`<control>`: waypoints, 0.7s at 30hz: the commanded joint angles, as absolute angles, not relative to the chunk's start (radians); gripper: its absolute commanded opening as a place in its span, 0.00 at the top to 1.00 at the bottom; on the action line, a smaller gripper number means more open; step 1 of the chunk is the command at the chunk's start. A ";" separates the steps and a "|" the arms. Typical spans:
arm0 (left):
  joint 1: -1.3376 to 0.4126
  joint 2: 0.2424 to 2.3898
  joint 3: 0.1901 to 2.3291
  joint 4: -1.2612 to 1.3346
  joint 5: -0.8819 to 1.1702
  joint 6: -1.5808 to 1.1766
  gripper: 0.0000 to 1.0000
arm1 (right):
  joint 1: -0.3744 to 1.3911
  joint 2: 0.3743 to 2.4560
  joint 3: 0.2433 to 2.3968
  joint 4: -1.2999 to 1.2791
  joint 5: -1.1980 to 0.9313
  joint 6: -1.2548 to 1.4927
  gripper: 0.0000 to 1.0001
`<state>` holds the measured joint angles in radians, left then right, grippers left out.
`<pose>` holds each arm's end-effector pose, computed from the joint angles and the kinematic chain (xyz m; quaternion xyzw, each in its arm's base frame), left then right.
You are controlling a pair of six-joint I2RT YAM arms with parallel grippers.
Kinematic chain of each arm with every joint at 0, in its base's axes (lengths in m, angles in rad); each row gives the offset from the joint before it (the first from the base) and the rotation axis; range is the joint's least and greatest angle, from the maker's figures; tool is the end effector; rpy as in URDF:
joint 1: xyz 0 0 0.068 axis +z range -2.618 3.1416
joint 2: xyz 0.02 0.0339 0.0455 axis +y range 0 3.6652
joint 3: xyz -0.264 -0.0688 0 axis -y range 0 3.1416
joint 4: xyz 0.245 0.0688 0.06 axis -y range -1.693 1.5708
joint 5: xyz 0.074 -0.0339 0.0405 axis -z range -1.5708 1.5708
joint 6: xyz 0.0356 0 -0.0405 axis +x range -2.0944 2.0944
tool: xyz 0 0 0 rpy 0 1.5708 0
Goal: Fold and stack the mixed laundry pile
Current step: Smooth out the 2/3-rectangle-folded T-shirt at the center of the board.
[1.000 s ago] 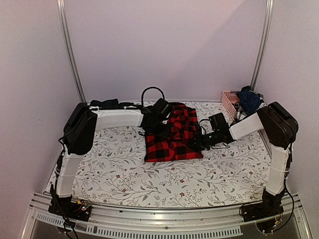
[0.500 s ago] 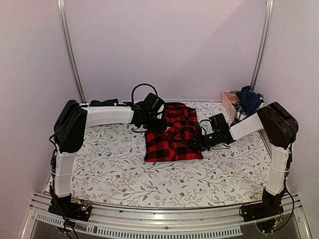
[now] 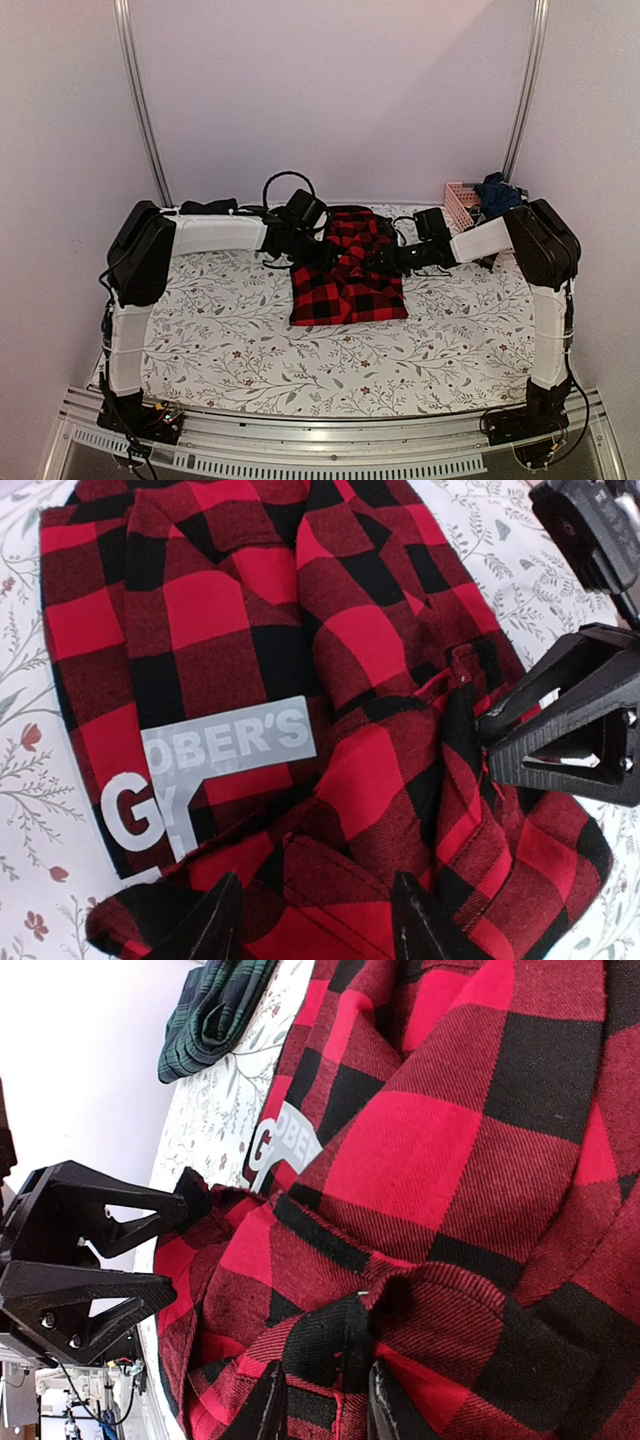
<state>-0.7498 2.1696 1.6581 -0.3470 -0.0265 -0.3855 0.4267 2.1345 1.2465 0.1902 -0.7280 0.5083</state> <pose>0.3544 -0.3288 0.1810 0.1652 0.9225 -0.1770 0.3006 0.3901 0.2034 0.1198 -0.1158 0.8523 0.4661 0.2073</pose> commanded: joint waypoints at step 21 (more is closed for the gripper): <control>-0.668 1.988 1.480 -0.173 0.103 -0.401 0.40 | 0.423 2.121 1.197 0.459 -0.977 0.711 0.65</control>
